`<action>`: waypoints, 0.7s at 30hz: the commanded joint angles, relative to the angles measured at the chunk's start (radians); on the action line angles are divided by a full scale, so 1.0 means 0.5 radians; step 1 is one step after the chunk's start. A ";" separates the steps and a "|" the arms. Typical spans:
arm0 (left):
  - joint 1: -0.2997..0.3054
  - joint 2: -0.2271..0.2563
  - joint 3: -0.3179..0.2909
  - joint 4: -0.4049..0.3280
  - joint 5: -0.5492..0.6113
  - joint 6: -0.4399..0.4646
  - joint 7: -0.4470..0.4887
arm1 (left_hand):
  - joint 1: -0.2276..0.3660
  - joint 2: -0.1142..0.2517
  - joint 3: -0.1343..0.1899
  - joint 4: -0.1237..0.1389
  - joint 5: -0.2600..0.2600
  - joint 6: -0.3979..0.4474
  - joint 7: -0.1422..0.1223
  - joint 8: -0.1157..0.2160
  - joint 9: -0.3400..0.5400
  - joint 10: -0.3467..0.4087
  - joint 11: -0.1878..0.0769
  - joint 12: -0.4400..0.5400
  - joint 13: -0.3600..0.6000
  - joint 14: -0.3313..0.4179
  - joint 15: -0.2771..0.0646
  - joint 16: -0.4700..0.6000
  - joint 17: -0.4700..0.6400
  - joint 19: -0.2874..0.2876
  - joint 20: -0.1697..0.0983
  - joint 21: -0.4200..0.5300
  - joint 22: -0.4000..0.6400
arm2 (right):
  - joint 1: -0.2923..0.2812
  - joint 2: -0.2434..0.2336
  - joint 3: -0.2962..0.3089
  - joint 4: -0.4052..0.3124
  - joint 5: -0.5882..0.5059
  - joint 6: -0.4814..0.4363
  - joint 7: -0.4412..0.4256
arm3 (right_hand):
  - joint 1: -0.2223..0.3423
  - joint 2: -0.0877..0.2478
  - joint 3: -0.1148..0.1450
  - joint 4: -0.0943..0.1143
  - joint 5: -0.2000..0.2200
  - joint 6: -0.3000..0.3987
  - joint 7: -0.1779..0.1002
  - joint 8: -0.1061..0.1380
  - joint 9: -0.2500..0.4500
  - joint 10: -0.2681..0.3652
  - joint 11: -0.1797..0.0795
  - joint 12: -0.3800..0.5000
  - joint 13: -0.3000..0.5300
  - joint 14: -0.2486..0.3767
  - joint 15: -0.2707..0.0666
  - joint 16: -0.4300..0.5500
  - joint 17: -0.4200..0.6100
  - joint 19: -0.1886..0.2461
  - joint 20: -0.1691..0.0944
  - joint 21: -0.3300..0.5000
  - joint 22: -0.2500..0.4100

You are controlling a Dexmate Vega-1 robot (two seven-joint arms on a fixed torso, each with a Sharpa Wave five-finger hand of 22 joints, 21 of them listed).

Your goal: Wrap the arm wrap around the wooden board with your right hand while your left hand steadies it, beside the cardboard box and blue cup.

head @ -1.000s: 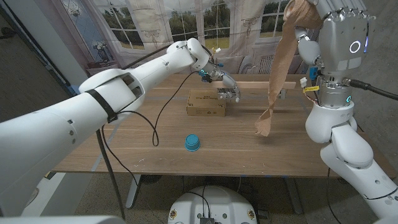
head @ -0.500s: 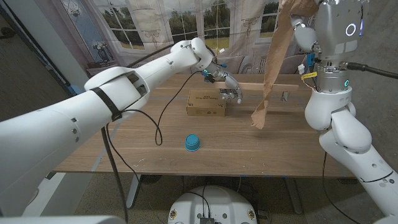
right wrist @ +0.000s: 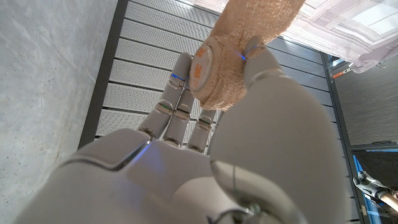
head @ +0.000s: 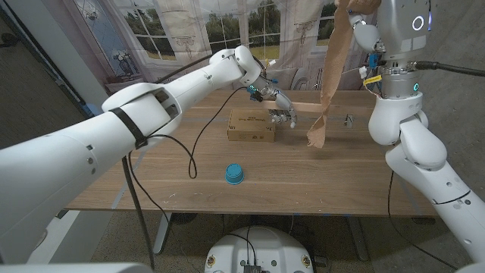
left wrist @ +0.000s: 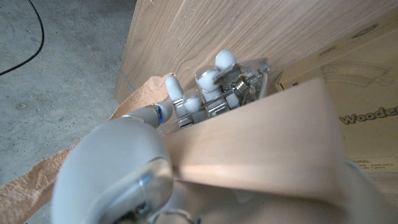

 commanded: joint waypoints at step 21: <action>0.046 0.161 -0.027 -0.254 -0.092 0.004 -0.078 | 0.023 -0.001 -0.007 0.004 0.014 0.031 0.009 -0.019 -0.004 0.012 -0.007 0.141 0.008 0.136 -0.139 0.016 0.004 -0.010 -0.170 0.015 0.007 | 0.052 0.022 0.249 0.050 1.056 -0.117 0.471 | 0.412 0.429 0.028 0.006 0.011 0.558 0.061 0.003 0.001 0.480 0.019 -0.016 0.027 0.749 -0.477 -0.051 0.027 -0.045 -0.108 0.047 -0.033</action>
